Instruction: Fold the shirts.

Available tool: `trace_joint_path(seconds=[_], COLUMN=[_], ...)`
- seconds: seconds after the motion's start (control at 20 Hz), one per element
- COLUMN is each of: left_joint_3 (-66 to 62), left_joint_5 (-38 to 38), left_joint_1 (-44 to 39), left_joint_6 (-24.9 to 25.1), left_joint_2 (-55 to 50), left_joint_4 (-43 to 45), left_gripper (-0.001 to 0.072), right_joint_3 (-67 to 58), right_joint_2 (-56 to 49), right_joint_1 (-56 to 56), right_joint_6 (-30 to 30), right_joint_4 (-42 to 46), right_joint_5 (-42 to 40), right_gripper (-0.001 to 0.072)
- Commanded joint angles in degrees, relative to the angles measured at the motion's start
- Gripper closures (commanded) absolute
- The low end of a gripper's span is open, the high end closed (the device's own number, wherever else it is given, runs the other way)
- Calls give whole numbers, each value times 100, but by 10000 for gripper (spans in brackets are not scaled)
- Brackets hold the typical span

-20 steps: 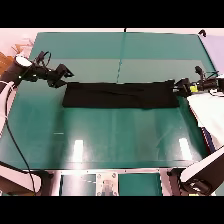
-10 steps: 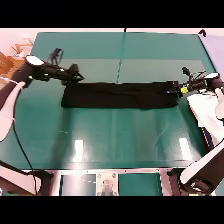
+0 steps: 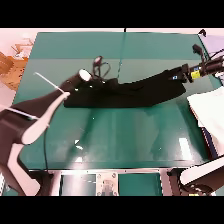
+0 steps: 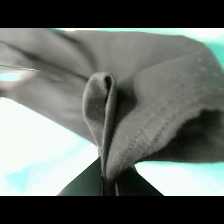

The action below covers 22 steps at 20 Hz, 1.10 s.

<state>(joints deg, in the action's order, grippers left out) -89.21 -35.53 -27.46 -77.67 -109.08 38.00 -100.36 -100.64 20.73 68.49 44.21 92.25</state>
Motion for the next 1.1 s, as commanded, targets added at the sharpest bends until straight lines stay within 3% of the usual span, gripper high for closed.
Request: trace_joint_path(seconds=[0.0, 0.45, 0.7, 0.8, 0.95, 1.05], left_joint_3=[-590, -1368, -2354, -2907, -2988, -2983], left_joint_5=[168, -433, -2710, -3735, -4227, -4325], left_joint_1=[-428, -492, 686, 1246, 2052, 2516], left_joint_6=[-31, 24, -7, -341, -391, -385], left_joint_2=[-726, -1333, -1019, -809, -256, 17], left_joint_4=[-638, -778, -229, 358, 557, 549], left_gripper=[686, 686, 687, 687, 686, 686], right_joint_3=[-7, -4, -4, -4, 44, 181], right_joint_2=[581, 730, 778, 833, 861, 813], right_joint_1=[-337, -767, -898, -1141, -1926, -2623], right_joint_6=[249, 293, 568, 678, 1078, 1268], right_joint_4=[-240, -330, -514, -789, -793, -732], right_joint_5=[90, 33, -31, -232, -874, -1779], right_gripper=[694, 693, 693, 693, 693, 693])
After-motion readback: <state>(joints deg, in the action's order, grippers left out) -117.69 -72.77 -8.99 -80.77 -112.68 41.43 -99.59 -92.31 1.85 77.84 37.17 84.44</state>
